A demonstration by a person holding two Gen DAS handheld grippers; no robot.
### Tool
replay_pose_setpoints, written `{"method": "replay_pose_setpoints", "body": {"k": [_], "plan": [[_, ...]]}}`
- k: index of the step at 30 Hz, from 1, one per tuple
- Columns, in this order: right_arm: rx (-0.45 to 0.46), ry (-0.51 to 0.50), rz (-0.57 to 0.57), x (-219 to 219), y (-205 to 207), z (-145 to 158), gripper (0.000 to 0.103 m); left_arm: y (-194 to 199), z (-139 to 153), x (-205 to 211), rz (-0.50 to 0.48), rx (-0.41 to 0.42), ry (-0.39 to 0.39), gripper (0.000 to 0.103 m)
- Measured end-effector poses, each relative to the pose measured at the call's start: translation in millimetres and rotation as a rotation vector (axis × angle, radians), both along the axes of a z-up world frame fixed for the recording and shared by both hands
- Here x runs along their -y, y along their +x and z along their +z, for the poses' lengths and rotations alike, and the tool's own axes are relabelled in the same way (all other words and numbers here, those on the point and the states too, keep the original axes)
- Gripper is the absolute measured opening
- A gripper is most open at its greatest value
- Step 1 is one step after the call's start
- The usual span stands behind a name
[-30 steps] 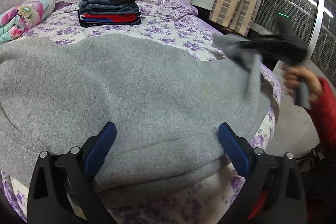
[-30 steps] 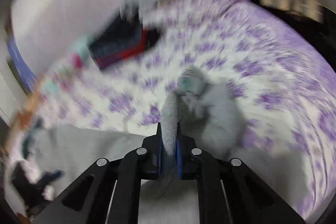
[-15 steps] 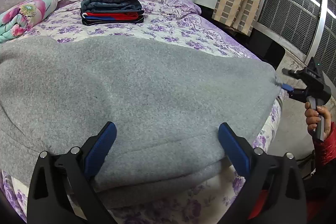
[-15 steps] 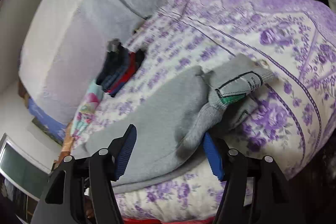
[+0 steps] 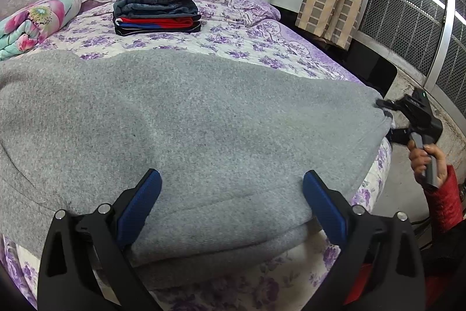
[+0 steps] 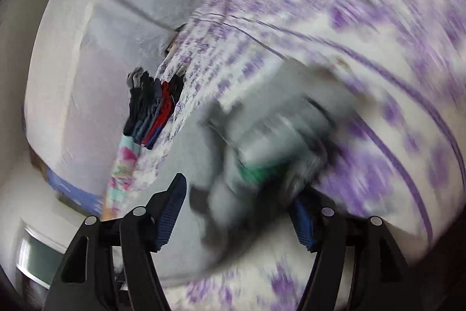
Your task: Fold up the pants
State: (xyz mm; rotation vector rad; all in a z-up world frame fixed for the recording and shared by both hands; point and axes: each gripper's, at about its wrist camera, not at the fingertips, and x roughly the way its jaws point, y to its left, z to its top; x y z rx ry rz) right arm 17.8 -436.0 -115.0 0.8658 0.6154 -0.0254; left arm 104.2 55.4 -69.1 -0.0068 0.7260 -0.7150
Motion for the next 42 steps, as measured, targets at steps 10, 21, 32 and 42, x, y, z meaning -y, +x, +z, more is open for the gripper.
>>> {"method": "replay_pose_setpoints", "body": {"k": [10,21,32,42], "plan": [[0.051,-0.292,0.072,-2.1,30.2,36.2,0.029,3.4,2.4,3.0,0.056,-0.019,-0.012,0.097],[0.159,-0.475,-0.132,12.4,-9.9,88.2,0.063,42.1,50.0,-42.1,0.192,-0.063,-0.131,0.098],[0.119,-0.409,0.738,-215.2,227.4,83.8,0.06,28.3,3.6,-24.5,0.204,-0.015,0.105,0.098],[0.066,-0.61,1.09,-326.7,209.9,32.1,0.061,27.5,3.8,-33.7,0.189,-0.007,0.034,0.098]]}}
